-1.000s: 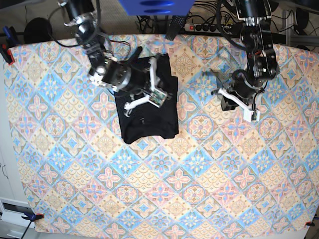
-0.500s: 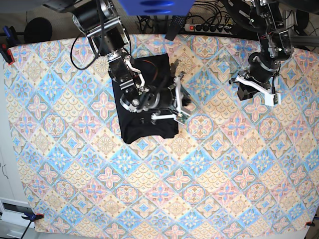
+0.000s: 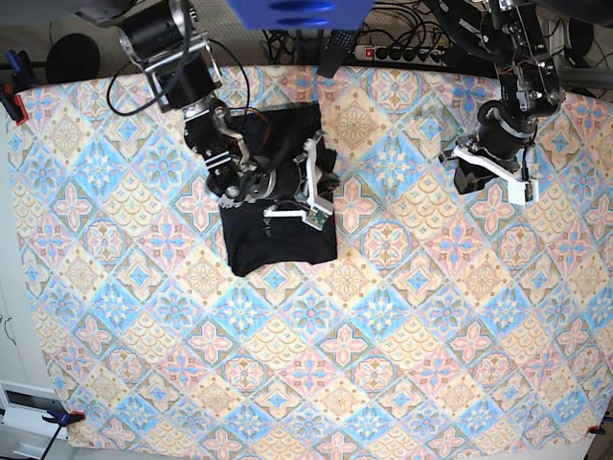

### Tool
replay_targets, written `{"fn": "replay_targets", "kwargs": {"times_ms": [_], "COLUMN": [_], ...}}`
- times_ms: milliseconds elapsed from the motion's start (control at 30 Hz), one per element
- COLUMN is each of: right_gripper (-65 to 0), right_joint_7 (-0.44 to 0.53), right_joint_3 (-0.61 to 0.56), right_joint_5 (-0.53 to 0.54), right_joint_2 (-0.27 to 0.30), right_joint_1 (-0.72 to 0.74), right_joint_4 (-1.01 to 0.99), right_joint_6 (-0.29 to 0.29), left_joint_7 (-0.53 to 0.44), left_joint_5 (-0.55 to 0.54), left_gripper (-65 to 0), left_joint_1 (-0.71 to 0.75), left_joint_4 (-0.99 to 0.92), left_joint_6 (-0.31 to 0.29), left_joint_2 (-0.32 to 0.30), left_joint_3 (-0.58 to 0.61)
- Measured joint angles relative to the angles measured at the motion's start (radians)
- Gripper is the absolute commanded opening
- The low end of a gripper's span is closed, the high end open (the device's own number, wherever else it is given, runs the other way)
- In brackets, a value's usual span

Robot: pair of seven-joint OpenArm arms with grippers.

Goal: Fold the T-shirt properly
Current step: 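Grasp the bundle's edge with the right gripper and drag it aside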

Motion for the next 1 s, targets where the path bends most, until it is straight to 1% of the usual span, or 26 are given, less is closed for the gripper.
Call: {"fn": "replay_targets", "kwargs": {"times_ms": [100, 233, 300, 433, 600, 800, 867, 1000], "right_gripper": [-64.8, -64.8, -64.8, -64.8, -64.8, -64.8, -64.8, -64.8], "right_joint_7": [0.01, 0.02, 0.026, 0.035, 0.04, 0.048, 0.035, -0.018], "right_joint_3": [0.016, 0.127, 0.156, 0.158, 0.158, 0.158, 0.158, 0.158], "right_joint_5": [0.014, 0.023, 0.029, 0.033, 0.041, 0.042, 0.037, -0.004], "right_joint_2": [0.019, 0.046, 0.058, 0.095, 0.164, 0.215, 0.228, 0.232], "right_joint_1": [-0.001, -0.026, -0.031, -0.03, -0.023, -0.021, -0.026, -0.033], "right_joint_4": [0.001, 0.006, 0.006, 0.007, 0.018, 0.021, 0.043, 0.108], "right_joint_6": [0.005, 0.013, 0.016, 0.023, 0.023, 0.023, 0.015, -0.001], "left_joint_7": [0.0, 0.001, 0.0, 0.002, 0.0, 0.0, 0.0, 0.0], "left_joint_5": [0.001, 0.0, 0.0, 0.001, 0.001, 0.001, 0.0, 0.0], "left_gripper": [-57.4, -57.4, -57.4, -57.4, -57.4, -57.4, -57.4, -57.4], "left_joint_1": [0.0, 0.0, 0.0, 0.0, 0.0, -0.001, -0.001, 0.0], "left_joint_4": [0.0, 0.0, 0.0, 0.0, 0.0, 0.0, 0.0, 0.0], "left_joint_6": [0.001, 0.001, 0.001, 0.001, 0.001, 0.002, 0.001, 0.001], "left_joint_2": [0.002, 0.003, 0.002, 0.002, 0.003, 0.003, 0.003, 0.006], "left_joint_3": [0.001, 0.001, 0.001, 0.001, 0.001, 0.001, 0.001, 0.002]}}
